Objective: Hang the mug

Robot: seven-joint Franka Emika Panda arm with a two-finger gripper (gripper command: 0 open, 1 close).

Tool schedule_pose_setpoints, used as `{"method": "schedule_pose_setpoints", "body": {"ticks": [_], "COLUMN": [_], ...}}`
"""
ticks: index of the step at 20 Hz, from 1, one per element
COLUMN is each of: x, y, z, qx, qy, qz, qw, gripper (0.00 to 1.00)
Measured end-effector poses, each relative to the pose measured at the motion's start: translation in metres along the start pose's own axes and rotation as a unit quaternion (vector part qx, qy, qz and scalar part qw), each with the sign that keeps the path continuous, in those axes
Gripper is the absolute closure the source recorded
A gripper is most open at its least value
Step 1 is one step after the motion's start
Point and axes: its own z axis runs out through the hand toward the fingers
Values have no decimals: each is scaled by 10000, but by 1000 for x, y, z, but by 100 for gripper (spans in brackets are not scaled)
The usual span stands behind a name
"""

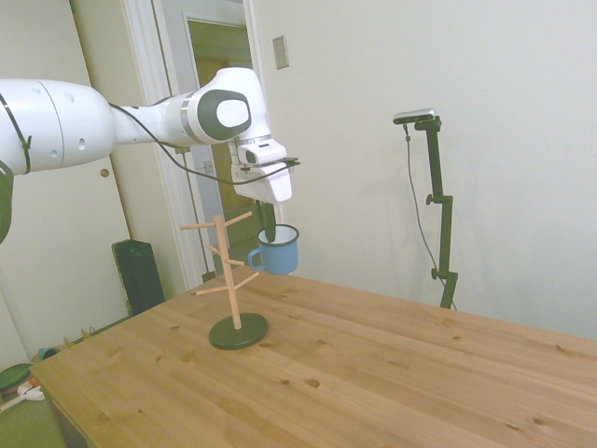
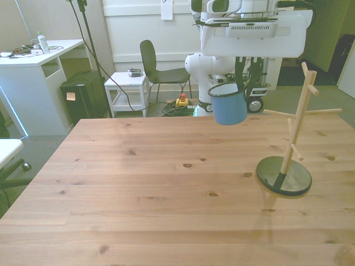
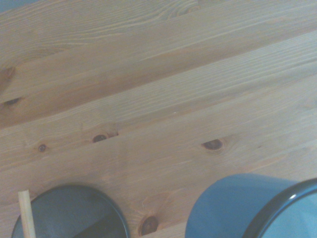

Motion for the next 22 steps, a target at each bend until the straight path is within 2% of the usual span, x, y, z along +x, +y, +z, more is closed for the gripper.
{"method": "schedule_pose_setpoints", "body": {"ticks": [13,22], "x": [-25,-36], "y": [-22,-29], "z": [17,18], "qx": [98,180], "qy": [88,117], "qz": [-38,-54], "qw": [9999,9998], "gripper": [100,100]}}
